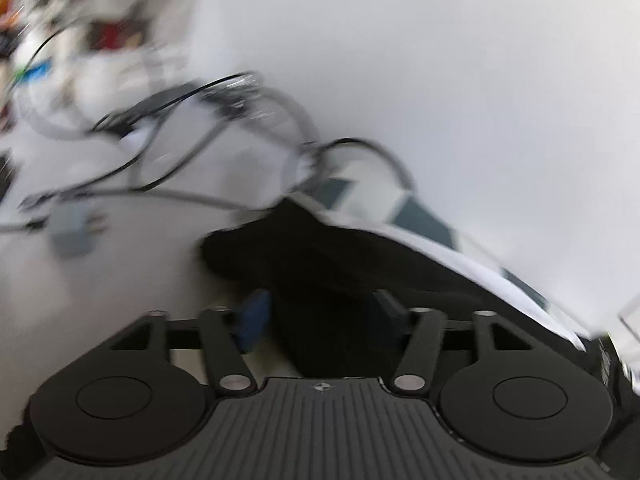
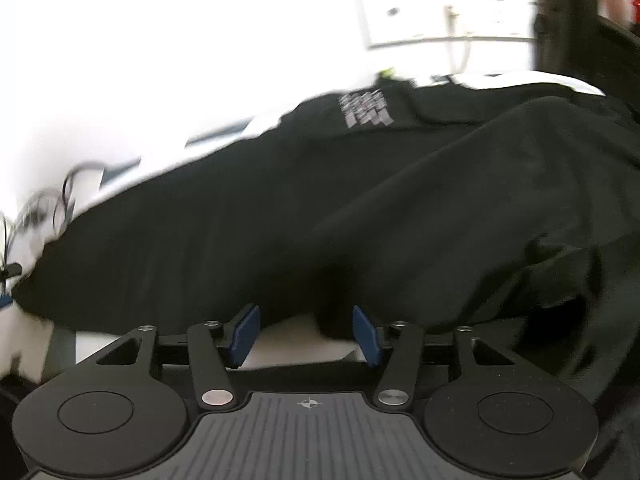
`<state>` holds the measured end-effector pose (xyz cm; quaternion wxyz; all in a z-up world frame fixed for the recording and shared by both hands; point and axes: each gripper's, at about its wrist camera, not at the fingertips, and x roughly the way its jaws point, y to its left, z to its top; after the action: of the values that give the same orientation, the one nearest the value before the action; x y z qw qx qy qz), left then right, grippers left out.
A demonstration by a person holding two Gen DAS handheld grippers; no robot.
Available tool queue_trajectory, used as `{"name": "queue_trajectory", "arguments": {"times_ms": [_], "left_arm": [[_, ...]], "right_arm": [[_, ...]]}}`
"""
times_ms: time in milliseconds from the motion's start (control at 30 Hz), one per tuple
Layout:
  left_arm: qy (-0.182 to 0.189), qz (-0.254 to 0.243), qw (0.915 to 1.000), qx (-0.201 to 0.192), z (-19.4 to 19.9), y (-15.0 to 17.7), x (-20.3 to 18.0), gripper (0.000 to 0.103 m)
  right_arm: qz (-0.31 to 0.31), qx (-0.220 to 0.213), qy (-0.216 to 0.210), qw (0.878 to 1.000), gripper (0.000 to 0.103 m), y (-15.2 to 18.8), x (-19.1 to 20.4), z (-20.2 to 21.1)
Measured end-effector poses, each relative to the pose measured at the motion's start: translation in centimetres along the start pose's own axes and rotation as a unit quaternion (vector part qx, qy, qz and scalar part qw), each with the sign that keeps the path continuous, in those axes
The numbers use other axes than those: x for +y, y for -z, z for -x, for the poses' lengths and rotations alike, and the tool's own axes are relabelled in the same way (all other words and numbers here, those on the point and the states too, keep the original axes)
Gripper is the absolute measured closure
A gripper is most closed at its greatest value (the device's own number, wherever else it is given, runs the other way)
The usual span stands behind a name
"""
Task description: Fold clothes
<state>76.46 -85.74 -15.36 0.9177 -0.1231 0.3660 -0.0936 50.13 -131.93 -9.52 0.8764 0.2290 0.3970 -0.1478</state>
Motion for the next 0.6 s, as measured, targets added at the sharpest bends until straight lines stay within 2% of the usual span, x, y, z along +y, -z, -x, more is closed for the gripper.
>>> {"name": "queue_trajectory", "arguments": {"times_ms": [67,133,200,300,400,467,533,600], "left_arm": [[0.036,-0.051,0.998,0.008,-0.5,0.8,-2.8,0.035],[0.08,-0.106,0.9907,0.032,-1.6,2.1,-5.6,0.035],[0.098,-0.142,0.984,0.042,-2.9,3.1,-7.8,0.035],[0.098,-0.16,0.9806,0.057,-6.0,3.0,-10.2,0.035],[0.075,-0.169,0.9799,0.074,-9.7,2.0,-12.3,0.035],[0.063,-0.207,0.973,0.08,-11.9,1.7,-14.4,0.036],[0.07,-0.24,0.9644,0.085,-13.7,2.0,-16.2,0.036],[0.06,-0.268,0.959,0.071,-14.9,2.0,-17.5,0.036]], "right_arm": [[-0.016,-0.017,0.02,1.0,0.051,-0.5,-1.5,0.5],[-0.04,-0.033,0.046,0.998,0.048,-1.2,-3.5,0.6],[-0.061,-0.054,0.076,0.994,0.048,-1.9,-5.5,0.6],[-0.088,-0.089,0.122,0.985,0.048,-3.1,-8.4,0.4],[-0.102,-0.088,0.14,0.981,0.048,-3.8,-10.9,-0.9],[-0.094,-0.078,0.142,0.982,0.048,-4.0,-11.8,-2.2],[-0.077,-0.066,0.139,0.985,0.048,-4.2,-12.1,-3.4],[-0.056,-0.054,0.141,0.987,0.048,-4.1,-11.9,-4.2]]}}
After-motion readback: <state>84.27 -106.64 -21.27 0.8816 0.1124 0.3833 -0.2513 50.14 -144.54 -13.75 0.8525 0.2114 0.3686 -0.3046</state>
